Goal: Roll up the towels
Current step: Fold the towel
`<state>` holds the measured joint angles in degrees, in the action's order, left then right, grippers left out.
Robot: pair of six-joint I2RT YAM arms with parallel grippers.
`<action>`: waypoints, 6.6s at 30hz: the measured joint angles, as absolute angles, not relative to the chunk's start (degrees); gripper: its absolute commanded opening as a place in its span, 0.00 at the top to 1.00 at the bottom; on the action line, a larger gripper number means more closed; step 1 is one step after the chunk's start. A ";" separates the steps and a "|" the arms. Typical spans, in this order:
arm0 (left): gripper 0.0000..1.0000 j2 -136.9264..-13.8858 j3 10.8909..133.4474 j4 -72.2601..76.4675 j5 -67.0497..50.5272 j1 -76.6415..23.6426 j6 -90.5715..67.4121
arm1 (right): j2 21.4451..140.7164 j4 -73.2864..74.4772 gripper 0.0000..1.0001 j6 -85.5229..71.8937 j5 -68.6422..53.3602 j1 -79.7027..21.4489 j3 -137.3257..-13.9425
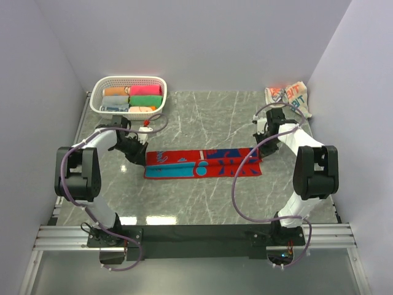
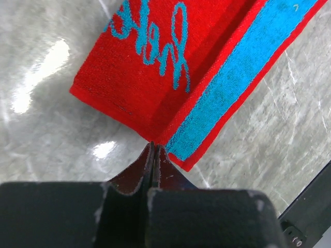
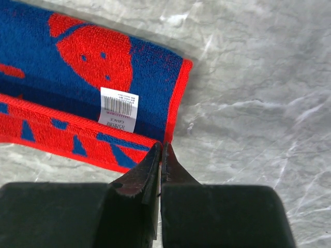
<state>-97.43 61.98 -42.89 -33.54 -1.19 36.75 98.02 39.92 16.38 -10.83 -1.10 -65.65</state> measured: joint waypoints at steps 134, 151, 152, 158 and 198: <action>0.42 -105.03 72.99 -33.91 -23.49 -7.53 9.78 | 106.59 43.00 0.57 6.52 -7.07 -0.16 -81.87; 0.39 -101.93 72.73 -36.25 -24.77 -7.53 10.90 | 108.66 41.15 0.64 2.79 -9.21 -3.64 -71.85; 0.39 -101.91 72.62 -36.27 -24.75 -7.53 10.92 | 108.92 41.17 0.65 2.76 -8.95 -4.12 -72.20; 0.41 -101.91 72.47 -36.49 -24.10 -7.53 11.29 | 109.65 41.10 1.00 2.72 -7.33 -5.80 -73.14; 0.43 -101.69 71.46 -37.08 -24.34 -7.20 12.34 | 111.50 46.61 0.98 2.37 -15.22 -13.15 -79.09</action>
